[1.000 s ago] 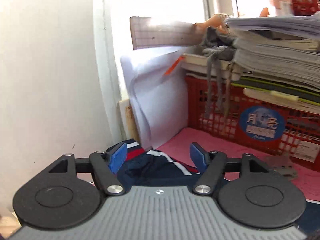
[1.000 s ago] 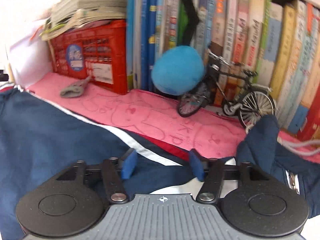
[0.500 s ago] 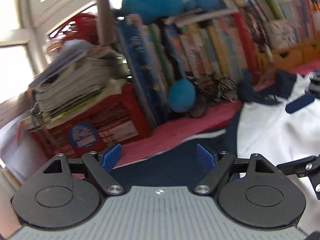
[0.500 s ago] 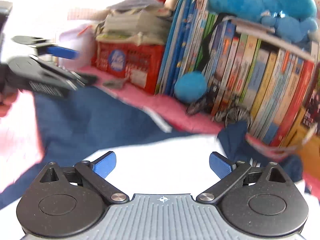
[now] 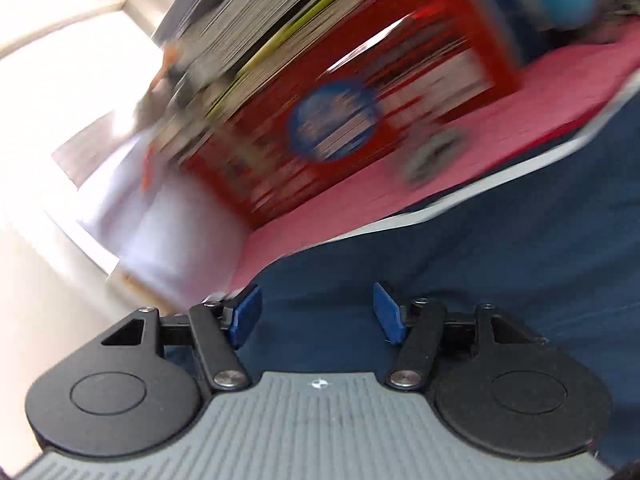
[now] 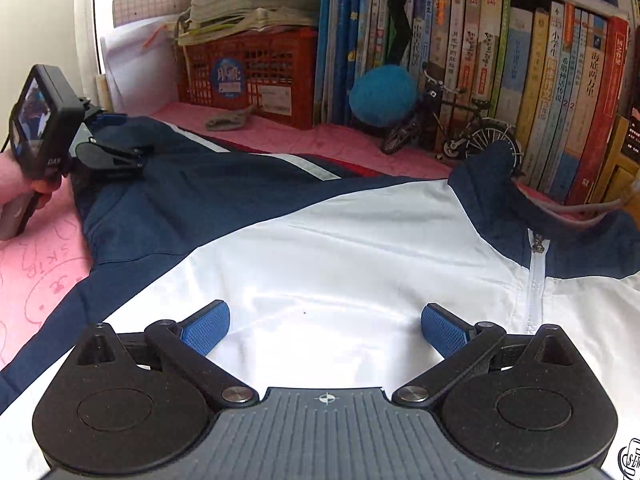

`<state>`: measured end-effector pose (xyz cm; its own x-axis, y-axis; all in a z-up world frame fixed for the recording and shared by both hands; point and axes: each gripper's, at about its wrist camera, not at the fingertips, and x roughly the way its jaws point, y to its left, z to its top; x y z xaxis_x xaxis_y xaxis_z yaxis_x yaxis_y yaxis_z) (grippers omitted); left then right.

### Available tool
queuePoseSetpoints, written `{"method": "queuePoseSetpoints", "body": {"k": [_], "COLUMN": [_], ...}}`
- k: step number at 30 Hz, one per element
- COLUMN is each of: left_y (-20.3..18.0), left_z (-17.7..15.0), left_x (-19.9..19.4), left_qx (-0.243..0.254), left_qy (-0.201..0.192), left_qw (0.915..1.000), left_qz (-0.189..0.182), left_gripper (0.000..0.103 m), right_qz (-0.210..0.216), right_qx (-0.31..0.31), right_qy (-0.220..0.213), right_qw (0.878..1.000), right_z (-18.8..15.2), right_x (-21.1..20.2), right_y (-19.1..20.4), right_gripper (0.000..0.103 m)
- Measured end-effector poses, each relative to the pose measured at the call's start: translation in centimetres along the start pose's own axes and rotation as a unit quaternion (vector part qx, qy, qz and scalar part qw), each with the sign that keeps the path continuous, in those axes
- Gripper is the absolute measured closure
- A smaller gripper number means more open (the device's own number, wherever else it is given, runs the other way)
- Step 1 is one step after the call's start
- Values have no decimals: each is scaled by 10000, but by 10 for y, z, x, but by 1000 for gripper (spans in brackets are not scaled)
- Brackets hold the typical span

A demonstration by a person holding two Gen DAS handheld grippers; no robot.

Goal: Fold clothes

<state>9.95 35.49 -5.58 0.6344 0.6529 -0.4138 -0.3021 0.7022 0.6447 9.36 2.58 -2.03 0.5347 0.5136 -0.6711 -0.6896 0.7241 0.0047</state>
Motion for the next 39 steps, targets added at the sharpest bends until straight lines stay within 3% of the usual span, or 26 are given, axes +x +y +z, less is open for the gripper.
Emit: {"method": "queuePoseSetpoints", "body": {"k": [5,9,10,12,16,19,22,25,28,29,30,32,34,37,39], "left_y": [44,62,62,62,46,16,-19,-61,-103,-118,-124,-124,-120,-119,-123], "left_z": [-9,-9,-6,3,15,33,44,45,38,36,31,31,29,28,28], "left_x": [60,87,85,77,9,-59,-122,-156,-171,-174,-177,-172,-166,-166,-169], "left_qx": [-457,-998,-1100,-1307,-1632,-1586,-1492,-1451,-900,-694,-808,-920,-1090,-1135,-1030], "left_qy": [790,1459,1464,1439,293,-473,-803,-652,-541,-438,-644,-596,-492,-452,-515], "left_qw": [9929,9740,9739,9740,9850,9840,9645,9360,9390,9453,9477,9496,9482,9485,9527], "left_qz": [769,1414,1343,1162,476,-664,-2026,-3140,-3275,-3157,-3021,-2937,-2943,-2924,-2812], "left_gripper": [41,41,45,46,45,42,38,38,38,36,35,22,19,16,16], "right_qz": [-1,-5,-3,-2,-3,-1,-24,-137,-273,-338,-457,-919,-1206,-2456,-3283], "right_qx": [0,7,13,17,25,34,75,198,418,522,593,751,1149,1333,1436], "right_qy": [3,7,9,10,10,13,8,-13,-31,-17,18,129,168,212,246], "right_qw": [10000,10000,10000,10000,10000,10000,10000,9997,9987,9981,9972,9928,9859,9599,9333], "right_z": [1,0,1,0,0,0,-1,-5,-16,-22,-28,-47,-69,-109,-133], "right_x": [0,0,0,0,0,0,-2,-10,-27,-36,-44,-66,-92,-135,-161], "right_y": [-1,-1,-1,0,0,0,-2,-11,-31,-43,-55,-89,-129,-188,-222], "right_gripper": [0,0,0,0,0,0,0,0,0,0,0,0,0,1,1]}}
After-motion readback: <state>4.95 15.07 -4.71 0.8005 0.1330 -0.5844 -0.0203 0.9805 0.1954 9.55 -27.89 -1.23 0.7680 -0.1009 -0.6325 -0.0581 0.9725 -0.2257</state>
